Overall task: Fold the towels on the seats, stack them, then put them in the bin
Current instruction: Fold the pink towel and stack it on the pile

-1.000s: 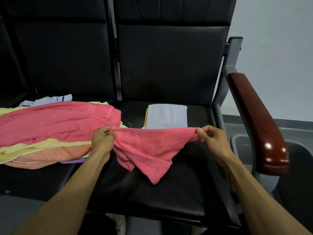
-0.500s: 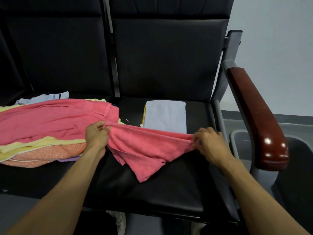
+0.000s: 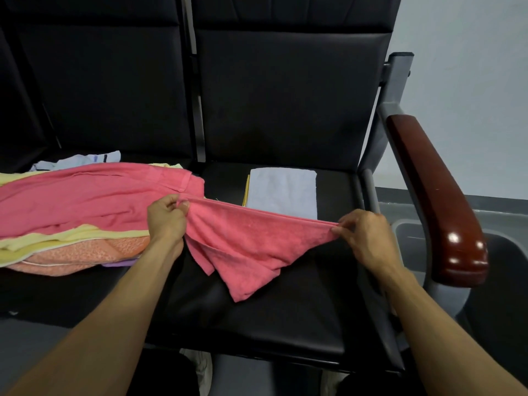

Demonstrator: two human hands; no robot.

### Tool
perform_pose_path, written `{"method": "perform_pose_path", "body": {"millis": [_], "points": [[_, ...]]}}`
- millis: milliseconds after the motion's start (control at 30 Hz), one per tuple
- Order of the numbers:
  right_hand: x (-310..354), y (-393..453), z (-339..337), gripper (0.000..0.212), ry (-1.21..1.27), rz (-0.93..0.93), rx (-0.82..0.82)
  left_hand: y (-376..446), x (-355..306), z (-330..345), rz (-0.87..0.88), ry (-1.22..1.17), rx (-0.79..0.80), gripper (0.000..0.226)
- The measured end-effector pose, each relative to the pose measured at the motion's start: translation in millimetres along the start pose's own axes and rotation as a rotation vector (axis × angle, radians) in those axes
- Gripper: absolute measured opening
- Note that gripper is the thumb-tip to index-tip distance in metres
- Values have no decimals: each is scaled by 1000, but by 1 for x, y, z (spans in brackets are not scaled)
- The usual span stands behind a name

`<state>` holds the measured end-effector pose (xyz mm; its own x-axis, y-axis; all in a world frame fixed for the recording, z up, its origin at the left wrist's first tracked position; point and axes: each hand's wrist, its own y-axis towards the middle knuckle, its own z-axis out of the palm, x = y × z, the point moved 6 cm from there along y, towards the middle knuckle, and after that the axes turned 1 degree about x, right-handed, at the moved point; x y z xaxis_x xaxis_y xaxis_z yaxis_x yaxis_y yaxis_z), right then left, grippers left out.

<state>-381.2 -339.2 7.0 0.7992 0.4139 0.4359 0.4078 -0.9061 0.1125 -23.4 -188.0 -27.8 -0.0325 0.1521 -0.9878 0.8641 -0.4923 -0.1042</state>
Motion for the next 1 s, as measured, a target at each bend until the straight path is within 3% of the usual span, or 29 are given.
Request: {"method": "perform_pose_path", "body": {"millis": [100, 200, 467, 567, 667, 733, 833, 1000], "points": [[0, -4, -16, 9, 189, 75, -106, -7, -6, 1, 29, -26, 13, 27], [4, -13, -38, 20, 303, 110, -231, -17, -19, -1, 20, -31, 19, 26], [70, -38, -137, 9, 259, -123, -353, -46, -133, -35, 171, -65, -20, 19], [89, -39, -176, 21, 299, -108, -377, -50, -179, -51, 234, -37, -57, 18], [111, -46, -225, 24, 376, -114, -512, -62, -223, -72, 287, -32, -73, 18], [124, -44, -244, 23, 301, -91, -484, -69, -247, -83, 320, -58, -97, 20], [131, -49, -267, 23, 281, -15, -518, -83, -264, -94, 338, -17, -98, 23], [137, -68, -284, 21, 397, -44, -607, -103, -281, -102, 382, -21, -86, 24]]}}
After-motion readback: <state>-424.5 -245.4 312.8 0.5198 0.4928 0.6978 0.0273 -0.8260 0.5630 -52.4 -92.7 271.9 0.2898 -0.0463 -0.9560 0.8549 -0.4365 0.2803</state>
